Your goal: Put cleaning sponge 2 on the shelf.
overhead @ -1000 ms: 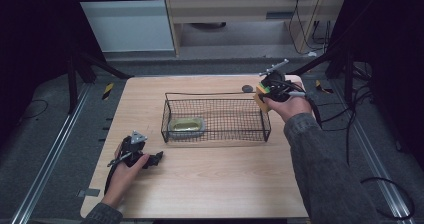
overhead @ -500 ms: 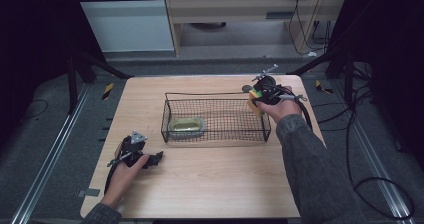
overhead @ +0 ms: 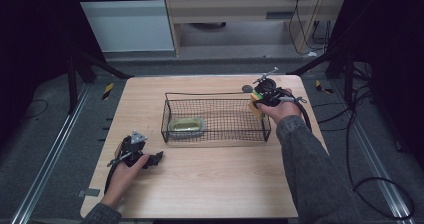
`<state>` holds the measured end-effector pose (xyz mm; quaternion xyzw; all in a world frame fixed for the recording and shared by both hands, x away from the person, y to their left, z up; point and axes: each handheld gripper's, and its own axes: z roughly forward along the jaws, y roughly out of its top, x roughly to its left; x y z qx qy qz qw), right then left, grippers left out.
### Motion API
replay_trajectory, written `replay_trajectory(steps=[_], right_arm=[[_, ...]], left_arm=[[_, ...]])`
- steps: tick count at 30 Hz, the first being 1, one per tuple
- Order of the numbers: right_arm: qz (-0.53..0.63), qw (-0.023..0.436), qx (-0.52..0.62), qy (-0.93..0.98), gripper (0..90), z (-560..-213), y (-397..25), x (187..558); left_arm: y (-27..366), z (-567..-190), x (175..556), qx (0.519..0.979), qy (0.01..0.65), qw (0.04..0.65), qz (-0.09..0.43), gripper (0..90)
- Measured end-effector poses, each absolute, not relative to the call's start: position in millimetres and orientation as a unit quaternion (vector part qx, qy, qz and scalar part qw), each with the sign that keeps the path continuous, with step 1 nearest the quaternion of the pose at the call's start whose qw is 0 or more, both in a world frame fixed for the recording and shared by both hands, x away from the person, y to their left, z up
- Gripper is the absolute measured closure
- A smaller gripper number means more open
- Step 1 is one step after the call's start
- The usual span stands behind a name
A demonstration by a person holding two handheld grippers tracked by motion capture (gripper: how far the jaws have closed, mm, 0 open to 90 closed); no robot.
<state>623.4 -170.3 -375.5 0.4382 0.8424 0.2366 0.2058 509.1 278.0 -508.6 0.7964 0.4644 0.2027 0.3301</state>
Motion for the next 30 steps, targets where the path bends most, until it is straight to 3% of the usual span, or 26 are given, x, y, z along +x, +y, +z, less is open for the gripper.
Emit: replay_trajectory(steps=[30], right_arm=[[0.200, 0.205, 0.432, 0.855, 63.9, -412.2, -157.5, 627.9]], left_arm=[[278.4, -508.4, 509.4, 0.799, 0.461, 0.329, 0.202, 0.0]])
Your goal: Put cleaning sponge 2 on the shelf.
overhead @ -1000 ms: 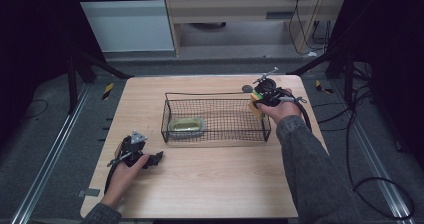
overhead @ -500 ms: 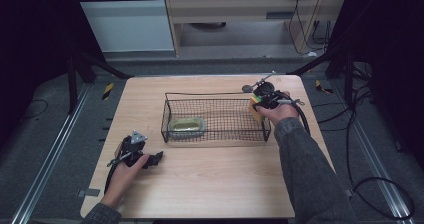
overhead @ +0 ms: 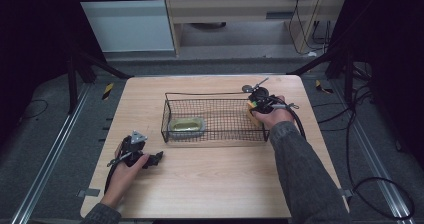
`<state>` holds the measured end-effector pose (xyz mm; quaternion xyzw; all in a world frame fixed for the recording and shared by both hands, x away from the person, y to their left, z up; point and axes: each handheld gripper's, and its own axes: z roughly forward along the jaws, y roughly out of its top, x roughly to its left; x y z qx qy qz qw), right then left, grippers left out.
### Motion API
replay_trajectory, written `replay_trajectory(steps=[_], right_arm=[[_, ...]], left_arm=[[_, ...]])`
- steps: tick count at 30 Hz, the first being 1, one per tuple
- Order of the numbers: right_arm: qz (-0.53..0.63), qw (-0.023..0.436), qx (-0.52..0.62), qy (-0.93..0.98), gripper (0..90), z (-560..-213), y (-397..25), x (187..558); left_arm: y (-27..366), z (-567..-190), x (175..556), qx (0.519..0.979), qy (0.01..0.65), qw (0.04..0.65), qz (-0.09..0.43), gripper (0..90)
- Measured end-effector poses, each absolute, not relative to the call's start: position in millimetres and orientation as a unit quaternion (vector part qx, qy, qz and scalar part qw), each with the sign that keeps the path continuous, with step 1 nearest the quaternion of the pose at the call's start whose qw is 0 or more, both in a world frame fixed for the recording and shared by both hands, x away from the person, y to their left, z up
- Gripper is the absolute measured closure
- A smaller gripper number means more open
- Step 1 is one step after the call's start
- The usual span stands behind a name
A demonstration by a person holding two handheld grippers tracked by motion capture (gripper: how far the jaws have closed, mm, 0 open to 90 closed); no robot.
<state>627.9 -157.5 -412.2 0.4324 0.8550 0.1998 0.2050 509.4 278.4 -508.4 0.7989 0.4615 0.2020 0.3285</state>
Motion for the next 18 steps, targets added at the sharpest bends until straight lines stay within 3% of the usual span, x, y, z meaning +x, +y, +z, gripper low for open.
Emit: replay_trajectory(steps=[12, 18], right_arm=[[0.194, 0.206, 0.428, 0.858, 62.7, -415.4, -152.1, 628.5], [0.198, 0.208, 0.424, 0.859, 57.6, -412.5, -149.8, 624.6]], left_arm=[[278.5, -508.4, 509.4, 0.799, 0.461, 0.329, 0.202, 0.0], [278.5, -508.4, 509.5, 0.799, 0.461, 0.329, 0.202, 0.0]])
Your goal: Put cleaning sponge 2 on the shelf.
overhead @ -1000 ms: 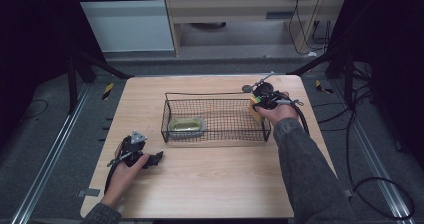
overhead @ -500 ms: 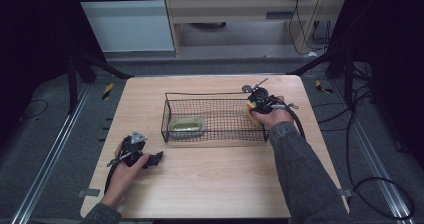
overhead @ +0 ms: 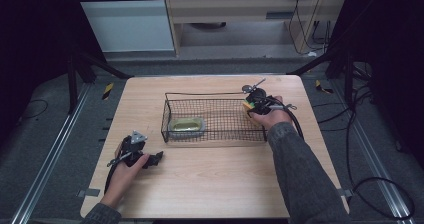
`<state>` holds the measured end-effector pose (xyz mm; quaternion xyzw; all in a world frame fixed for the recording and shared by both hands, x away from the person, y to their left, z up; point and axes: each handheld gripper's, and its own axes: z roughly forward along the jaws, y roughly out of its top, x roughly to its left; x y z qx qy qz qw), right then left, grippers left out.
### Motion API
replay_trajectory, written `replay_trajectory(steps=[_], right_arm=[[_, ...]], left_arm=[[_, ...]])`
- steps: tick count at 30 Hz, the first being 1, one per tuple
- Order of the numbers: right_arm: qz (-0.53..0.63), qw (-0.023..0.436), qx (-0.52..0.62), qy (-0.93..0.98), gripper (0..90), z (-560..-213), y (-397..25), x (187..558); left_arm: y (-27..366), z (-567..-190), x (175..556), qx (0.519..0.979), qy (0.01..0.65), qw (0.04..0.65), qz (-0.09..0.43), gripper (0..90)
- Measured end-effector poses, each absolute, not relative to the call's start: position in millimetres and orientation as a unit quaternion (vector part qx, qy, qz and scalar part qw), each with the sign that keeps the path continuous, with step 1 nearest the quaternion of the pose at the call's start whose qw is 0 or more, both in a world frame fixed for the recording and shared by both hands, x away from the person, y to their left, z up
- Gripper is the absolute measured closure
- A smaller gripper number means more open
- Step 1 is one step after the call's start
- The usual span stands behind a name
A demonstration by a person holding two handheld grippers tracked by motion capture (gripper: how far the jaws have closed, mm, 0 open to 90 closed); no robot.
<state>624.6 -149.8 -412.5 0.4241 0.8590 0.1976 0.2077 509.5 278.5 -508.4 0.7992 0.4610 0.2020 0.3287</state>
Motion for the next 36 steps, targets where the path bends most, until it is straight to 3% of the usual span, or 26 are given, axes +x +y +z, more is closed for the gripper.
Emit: replay_trajectory(steps=[25, 36], right_arm=[[0.227, 0.181, 0.398, 0.870, 54.8, -400.2, -130.7, 599.9], [0.237, 0.189, 0.400, 0.865, 45.6, -394.5, -128.1, 594.1]], left_arm=[[278.5, -508.4, 510.0, 0.800, 0.460, 0.329, 0.201, 0.0], [278.4, -508.4, 510.0, 0.800, 0.460, 0.329, 0.201, 0.0]])
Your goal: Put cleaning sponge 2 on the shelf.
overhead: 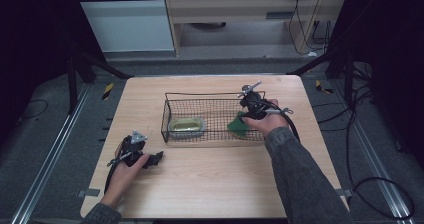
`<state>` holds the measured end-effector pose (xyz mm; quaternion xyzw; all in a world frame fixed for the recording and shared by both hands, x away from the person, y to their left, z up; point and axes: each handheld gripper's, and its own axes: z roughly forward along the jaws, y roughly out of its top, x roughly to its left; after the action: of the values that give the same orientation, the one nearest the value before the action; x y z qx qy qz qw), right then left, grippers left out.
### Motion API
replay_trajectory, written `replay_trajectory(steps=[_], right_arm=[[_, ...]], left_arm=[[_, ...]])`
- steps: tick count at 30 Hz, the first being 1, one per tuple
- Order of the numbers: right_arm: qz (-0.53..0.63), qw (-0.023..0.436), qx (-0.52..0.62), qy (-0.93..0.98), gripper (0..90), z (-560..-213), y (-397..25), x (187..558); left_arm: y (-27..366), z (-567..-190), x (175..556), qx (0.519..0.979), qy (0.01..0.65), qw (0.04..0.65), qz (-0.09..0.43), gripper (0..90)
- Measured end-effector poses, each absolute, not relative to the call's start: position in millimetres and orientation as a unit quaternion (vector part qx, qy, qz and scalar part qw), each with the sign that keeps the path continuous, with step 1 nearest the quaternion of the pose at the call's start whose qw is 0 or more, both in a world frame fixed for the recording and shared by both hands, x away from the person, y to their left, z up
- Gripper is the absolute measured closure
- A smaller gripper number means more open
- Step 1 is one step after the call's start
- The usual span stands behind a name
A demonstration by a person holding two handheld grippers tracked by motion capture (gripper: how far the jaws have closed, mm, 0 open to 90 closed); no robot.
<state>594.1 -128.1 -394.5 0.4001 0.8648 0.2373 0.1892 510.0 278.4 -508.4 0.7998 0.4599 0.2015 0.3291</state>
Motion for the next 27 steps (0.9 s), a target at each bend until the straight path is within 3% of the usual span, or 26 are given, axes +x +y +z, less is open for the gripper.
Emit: replay_trajectory(steps=[4, 8, 12, 27], right_arm=[[0.256, 0.197, 0.407, 0.855, 33.5, -388.8, -131.6, 590.2], [0.279, 0.207, 0.417, 0.840, 15.9, -383.6, -137.9, 585.0], [0.286, 0.209, 0.432, 0.830, 8.1, -382.6, -144.5, 581.5], [0.298, 0.243, 0.478, 0.790, 7.2, -375.3, -190.4, 562.7]], left_arm=[[278.4, -508.4, 510.3, 0.800, 0.459, 0.329, 0.202, 0.0], [278.3, -508.4, 510.2, 0.800, 0.460, 0.329, 0.202, 0.0], [278.4, -508.4, 510.3, 0.800, 0.459, 0.329, 0.203, 0.0], [278.1, -508.3, 510.3, 0.799, 0.461, 0.328, 0.202, 0.0]])
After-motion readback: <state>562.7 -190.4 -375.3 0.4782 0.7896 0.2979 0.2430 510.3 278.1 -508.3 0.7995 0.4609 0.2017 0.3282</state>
